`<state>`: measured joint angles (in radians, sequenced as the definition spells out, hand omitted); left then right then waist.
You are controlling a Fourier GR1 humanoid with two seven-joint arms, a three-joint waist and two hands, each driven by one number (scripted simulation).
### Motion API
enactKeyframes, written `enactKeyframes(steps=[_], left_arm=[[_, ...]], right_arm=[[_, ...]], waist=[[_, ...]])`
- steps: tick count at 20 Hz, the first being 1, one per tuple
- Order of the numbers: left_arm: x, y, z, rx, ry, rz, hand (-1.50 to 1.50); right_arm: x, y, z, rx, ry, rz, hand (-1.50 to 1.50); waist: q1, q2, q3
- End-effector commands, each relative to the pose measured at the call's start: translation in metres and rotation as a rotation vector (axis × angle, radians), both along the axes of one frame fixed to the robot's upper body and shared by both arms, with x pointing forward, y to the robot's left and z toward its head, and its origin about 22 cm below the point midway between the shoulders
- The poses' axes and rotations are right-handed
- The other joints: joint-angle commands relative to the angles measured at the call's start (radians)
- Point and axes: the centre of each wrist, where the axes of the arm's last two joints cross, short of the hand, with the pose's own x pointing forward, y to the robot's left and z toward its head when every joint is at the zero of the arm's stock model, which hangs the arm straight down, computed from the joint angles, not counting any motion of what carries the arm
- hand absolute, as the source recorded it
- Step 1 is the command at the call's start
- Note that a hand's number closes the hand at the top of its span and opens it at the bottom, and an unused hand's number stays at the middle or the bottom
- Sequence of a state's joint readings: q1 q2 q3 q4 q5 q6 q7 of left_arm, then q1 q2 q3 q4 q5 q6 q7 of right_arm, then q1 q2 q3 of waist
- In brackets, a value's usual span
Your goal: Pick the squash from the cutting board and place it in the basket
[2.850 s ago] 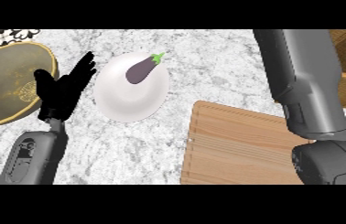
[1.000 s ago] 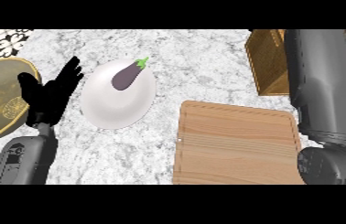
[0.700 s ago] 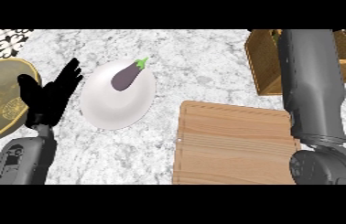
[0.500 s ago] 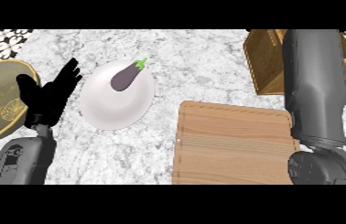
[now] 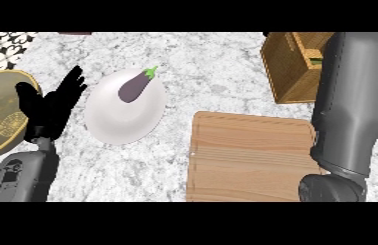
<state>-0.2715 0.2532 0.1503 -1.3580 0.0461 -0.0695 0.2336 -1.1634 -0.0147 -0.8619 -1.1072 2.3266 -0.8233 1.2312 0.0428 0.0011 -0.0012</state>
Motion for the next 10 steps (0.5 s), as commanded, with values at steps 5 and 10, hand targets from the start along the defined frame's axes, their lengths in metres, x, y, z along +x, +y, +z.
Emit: enactKeyframes(steps=[5,10], left_arm=[[-0.009,-0.003,-0.014,-0.007,0.029,-0.016,0.0],[-0.001,0.002,-0.008,-0.014,0.031,0.004,0.0]], right_arm=[[-0.019,0.009,0.007,0.21,-0.152,-0.003,-1.5],[-0.032,0.011,-0.012,0.238,-0.139,0.051,-1.5]], waist=[[0.01,-0.025,-0.001],[-0.006,-0.029,-0.001]])
